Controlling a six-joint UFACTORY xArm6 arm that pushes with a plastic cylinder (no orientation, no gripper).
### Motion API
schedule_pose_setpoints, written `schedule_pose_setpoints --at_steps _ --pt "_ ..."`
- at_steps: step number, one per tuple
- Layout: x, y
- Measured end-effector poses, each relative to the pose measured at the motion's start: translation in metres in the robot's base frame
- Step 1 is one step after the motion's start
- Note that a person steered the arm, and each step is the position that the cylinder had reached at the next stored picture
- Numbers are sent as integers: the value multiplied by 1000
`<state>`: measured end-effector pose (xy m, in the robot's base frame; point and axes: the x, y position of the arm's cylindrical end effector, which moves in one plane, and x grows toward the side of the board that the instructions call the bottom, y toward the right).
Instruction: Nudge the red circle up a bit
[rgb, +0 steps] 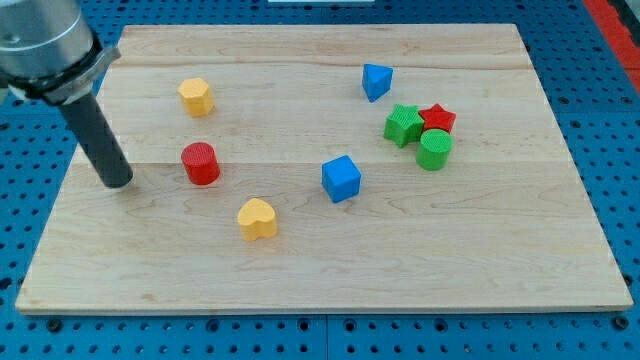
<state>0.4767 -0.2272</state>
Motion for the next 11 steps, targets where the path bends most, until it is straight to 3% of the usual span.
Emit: schedule_pose_setpoints --at_steps 2,5,7,11 --pt "14 11" --pt "-10 33" --pt "0 60" --pt "1 56"
